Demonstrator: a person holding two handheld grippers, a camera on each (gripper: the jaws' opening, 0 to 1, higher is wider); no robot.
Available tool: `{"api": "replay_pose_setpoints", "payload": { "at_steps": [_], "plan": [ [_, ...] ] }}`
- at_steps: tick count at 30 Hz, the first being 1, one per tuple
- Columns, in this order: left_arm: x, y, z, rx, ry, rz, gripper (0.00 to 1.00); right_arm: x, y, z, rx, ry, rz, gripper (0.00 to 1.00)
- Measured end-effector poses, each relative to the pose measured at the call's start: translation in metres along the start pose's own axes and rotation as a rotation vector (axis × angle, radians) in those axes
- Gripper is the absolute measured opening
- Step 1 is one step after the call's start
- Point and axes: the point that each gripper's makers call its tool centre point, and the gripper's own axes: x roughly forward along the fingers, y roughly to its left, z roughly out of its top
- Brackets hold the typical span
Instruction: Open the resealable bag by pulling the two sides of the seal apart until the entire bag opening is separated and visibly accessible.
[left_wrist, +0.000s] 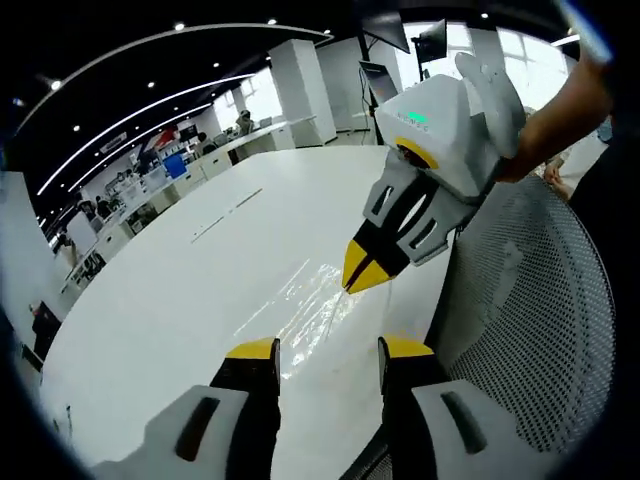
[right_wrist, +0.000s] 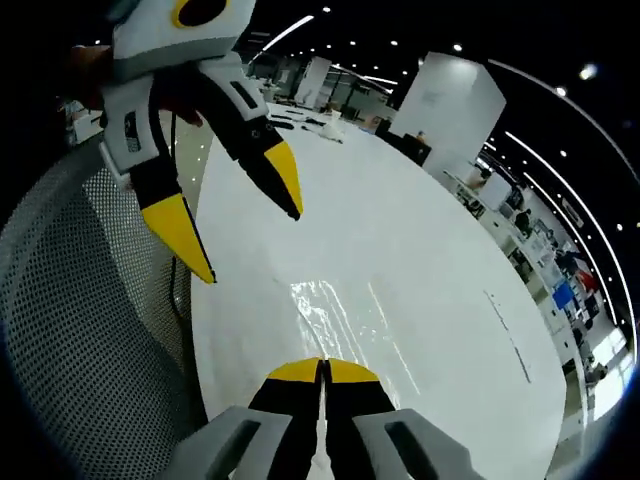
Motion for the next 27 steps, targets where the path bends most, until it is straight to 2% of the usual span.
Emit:
{"api": "replay_pose_setpoints", "payload": {
  "at_steps": [4,6,7,9,11,15,16,18,19,21,25,27],
  "plan": [
    [-0.002,0.007,-0.006,0.003,0.010,0.009,0.39,0.006,-0.008,-0.003,0.043,-0.007,0.001,0.00],
    [-0.005,0.016,0.001,0.011,-0.036,0.056,0.42,0.008,-0.011,-0.003,0.056,-0.007,0.001,0.00],
    [-0.008,0.025,0.003,0.035,-0.038,0.099,0.43,0.011,-0.014,-0.003,0.060,-0.005,0.003,0.00],
    [-0.011,0.031,0.001,0.039,-0.013,0.128,0.48,0.014,-0.021,-0.003,0.032,0.009,-0.003,0.00],
    [-0.011,0.037,0.001,0.025,-0.015,0.145,0.55,0.017,-0.030,-0.003,0.037,0.010,-0.008,0.00],
    [-0.012,0.045,0.002,-0.020,-0.027,0.148,0.61,0.022,-0.043,-0.003,0.054,0.005,-0.012,0.00],
    [-0.011,0.045,0.004,-0.033,-0.051,0.134,0.63,0.023,-0.046,-0.003,0.055,0.008,-0.011,0.00],
    [-0.014,0.048,0.019,-0.063,-0.147,0.137,0.61,0.025,-0.051,-0.004,0.082,0.014,-0.006,0.00],
    [-0.015,0.048,0.022,-0.083,-0.163,0.134,0.60,0.025,-0.053,-0.004,0.084,0.012,-0.007,0.00],
    [-0.016,0.050,0.020,-0.123,-0.154,0.124,0.62,0.026,-0.059,-0.004,0.093,0.008,-0.009,0.00],
    [-0.013,0.055,0.019,-0.141,-0.144,0.128,0.81,0.030,-0.069,-0.008,0.110,0.016,-0.013,0.00],
    [-0.013,0.056,0.015,-0.137,-0.131,0.127,0.85,0.032,-0.072,-0.010,0.092,0.021,-0.003,0.00]
  ]
}}
